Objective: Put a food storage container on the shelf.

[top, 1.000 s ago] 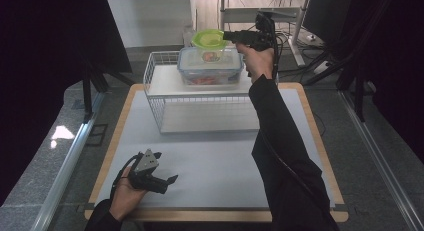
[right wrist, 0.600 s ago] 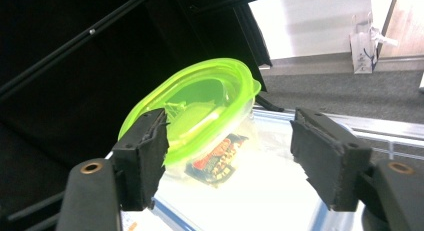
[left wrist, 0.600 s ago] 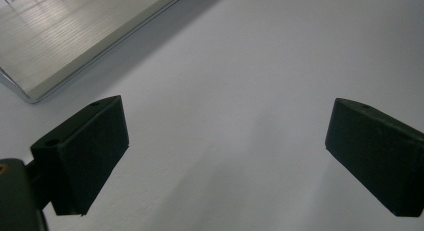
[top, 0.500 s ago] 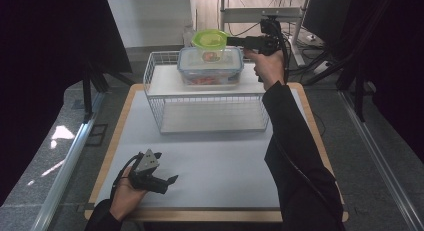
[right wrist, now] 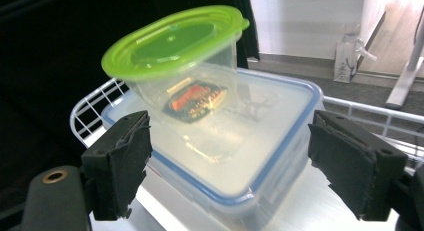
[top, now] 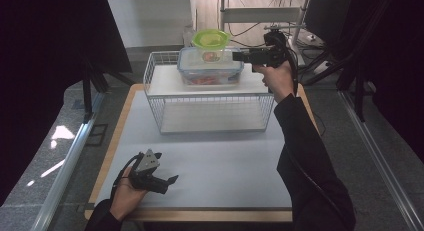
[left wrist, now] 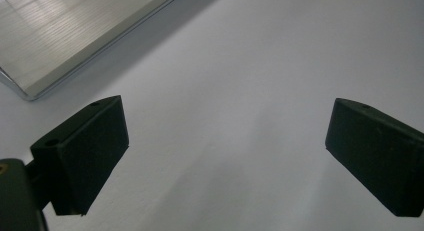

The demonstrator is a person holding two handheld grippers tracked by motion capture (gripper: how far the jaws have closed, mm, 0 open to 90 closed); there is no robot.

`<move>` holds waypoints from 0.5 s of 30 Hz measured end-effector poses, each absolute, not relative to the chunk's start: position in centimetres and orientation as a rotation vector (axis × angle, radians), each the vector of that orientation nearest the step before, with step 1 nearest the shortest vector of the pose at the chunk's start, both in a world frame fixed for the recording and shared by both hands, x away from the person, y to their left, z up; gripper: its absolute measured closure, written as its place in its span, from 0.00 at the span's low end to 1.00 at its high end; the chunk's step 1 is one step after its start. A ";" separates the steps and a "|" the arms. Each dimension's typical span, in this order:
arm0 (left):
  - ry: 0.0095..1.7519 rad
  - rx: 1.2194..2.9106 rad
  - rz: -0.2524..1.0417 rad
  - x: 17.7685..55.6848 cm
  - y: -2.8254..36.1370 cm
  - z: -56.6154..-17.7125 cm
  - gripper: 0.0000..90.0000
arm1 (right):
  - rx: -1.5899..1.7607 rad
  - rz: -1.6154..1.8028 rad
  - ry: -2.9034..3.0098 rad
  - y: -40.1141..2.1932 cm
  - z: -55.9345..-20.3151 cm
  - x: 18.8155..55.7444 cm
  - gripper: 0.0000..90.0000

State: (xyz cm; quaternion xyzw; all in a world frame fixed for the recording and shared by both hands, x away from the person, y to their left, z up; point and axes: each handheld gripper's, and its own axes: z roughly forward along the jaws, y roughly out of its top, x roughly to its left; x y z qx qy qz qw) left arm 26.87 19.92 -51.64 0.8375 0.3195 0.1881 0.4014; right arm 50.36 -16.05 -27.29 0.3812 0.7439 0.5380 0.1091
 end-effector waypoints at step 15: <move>0.808 2.116 0.471 26.9 19.9 -51.6 0.04 | 1.035 1.496 2.218 -16.2 -28.5 48.5 0.12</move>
